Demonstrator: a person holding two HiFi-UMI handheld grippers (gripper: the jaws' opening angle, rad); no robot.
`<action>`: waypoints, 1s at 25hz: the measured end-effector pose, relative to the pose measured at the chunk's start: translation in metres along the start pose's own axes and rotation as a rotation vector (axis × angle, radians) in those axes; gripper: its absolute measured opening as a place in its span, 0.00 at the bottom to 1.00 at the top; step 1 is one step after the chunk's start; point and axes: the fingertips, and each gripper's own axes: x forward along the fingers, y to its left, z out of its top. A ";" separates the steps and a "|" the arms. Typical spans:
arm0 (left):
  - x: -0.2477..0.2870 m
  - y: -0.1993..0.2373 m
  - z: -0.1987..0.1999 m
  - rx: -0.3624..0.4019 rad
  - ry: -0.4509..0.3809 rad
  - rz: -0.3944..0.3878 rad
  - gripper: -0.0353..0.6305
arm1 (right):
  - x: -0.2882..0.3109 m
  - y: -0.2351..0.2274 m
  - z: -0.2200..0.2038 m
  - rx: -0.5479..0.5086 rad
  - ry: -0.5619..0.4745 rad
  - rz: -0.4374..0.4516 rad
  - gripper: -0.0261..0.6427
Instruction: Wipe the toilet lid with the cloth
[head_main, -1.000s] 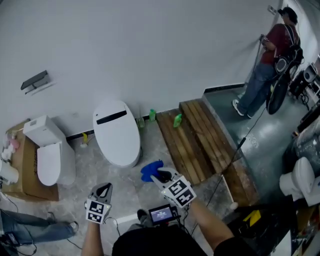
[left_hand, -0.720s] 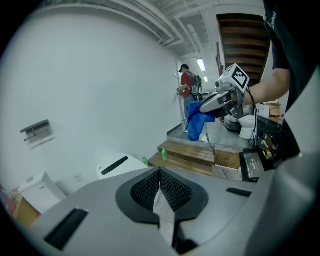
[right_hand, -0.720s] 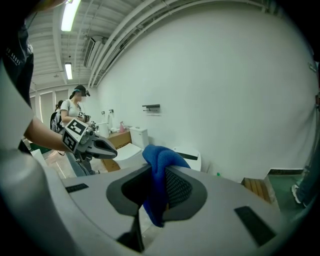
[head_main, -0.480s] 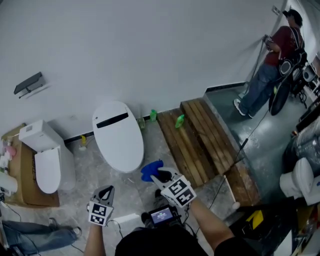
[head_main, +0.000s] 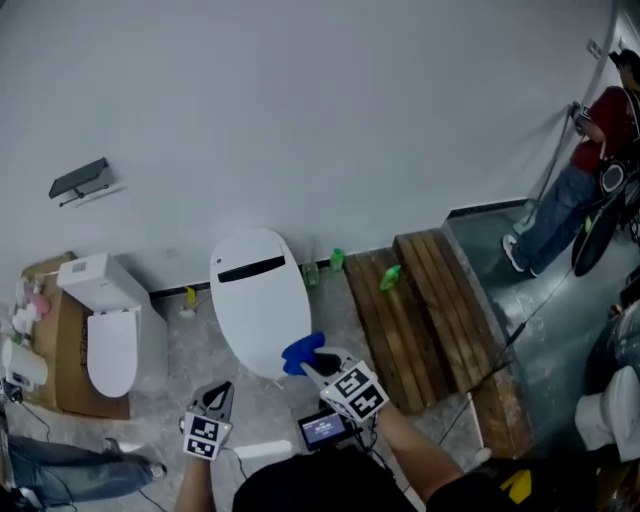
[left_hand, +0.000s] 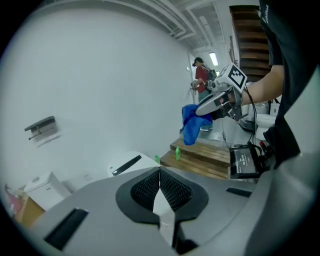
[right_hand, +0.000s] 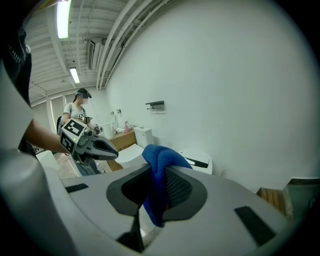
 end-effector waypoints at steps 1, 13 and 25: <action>0.006 0.006 0.007 -0.006 0.001 0.015 0.07 | 0.004 -0.009 0.005 -0.006 0.001 0.015 0.14; 0.072 0.033 0.069 -0.065 -0.023 0.144 0.07 | 0.050 -0.100 0.029 -0.032 0.044 0.147 0.14; 0.083 0.058 0.071 -0.024 -0.038 0.048 0.07 | 0.078 -0.097 0.052 0.003 0.023 0.117 0.14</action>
